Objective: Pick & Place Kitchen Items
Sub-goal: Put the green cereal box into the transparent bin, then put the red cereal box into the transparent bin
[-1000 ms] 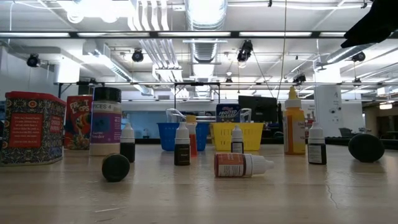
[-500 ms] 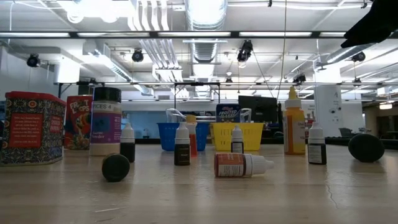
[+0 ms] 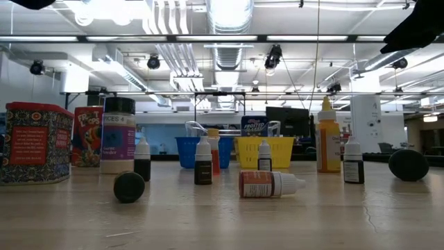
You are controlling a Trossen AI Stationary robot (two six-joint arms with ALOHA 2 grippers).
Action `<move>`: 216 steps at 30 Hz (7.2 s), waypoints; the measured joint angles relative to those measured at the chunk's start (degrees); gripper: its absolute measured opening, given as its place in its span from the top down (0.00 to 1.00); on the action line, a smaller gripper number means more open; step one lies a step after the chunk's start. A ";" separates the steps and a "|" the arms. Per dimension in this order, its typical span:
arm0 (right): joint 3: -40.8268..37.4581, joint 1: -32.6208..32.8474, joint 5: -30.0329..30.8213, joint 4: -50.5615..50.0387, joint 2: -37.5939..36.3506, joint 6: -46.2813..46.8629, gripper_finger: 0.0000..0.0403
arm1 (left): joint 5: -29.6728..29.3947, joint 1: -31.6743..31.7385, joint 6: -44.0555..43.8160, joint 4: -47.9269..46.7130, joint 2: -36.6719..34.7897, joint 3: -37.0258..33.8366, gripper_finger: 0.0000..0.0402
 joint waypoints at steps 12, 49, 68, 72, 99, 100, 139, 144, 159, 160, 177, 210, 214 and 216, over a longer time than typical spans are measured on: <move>0.00 0.00 0.00 0.00 0.00 0.00 0.10 | -1.30 0.64 3.09 1.55 4.65 0.00 0.29; 0.00 0.00 -0.02 0.00 -0.01 0.00 0.10 | -11.65 15.54 20.93 -4.74 -15.82 3.41 0.63; 0.00 0.00 0.00 0.00 0.01 0.00 0.10 | 5.10 68.81 48.81 6.05 -13.57 7.85 0.63; 0.00 -0.02 -0.02 0.02 0.01 -0.02 0.10 | 7.49 75.55 52.21 6.05 -6.95 11.43 0.63; 0.00 -0.01 -0.01 0.01 -0.01 -0.01 0.10 | 10.89 83.80 56.43 6.91 28.33 29.43 0.63; 0.00 0.00 -0.02 0.02 0.01 0.00 0.10 | 10.81 83.91 56.39 7.08 28.60 29.60 0.63; 0.00 -0.02 0.00 0.00 -0.01 0.00 0.10 | 7.45 84.26 52.97 -5.39 10.85 31.50 0.34; -0.01 -0.02 0.00 0.00 0.00 0.00 0.10 | 7.65 84.15 49.70 -13.14 1.67 30.95 0.34; 0.00 -0.02 -0.01 0.02 0.00 -0.02 0.10 | 7.94 84.13 39.77 -30.97 -15.26 30.89 0.34; 0.00 -0.02 -0.02 0.02 0.01 -0.02 0.10 | 7.92 84.13 38.42 -32.12 -15.45 30.86 0.34; 0.00 -0.02 -0.01 0.02 -0.01 0.00 0.10 | 1.80 82.90 37.45 -40.49 -24.08 8.46 0.35; 0.00 -0.02 0.00 0.02 0.00 -0.01 0.10 | 10.74 80.04 43.19 -32.88 -28.99 -6.67 0.35; 0.00 -0.02 -0.02 0.02 -0.01 0.00 0.10 | 10.72 80.02 42.75 -32.46 -27.91 -6.84 0.33; 0.00 -0.02 0.00 0.02 -0.01 0.00 0.10 | 10.72 80.04 42.24 -32.10 -26.99 -7.06 0.30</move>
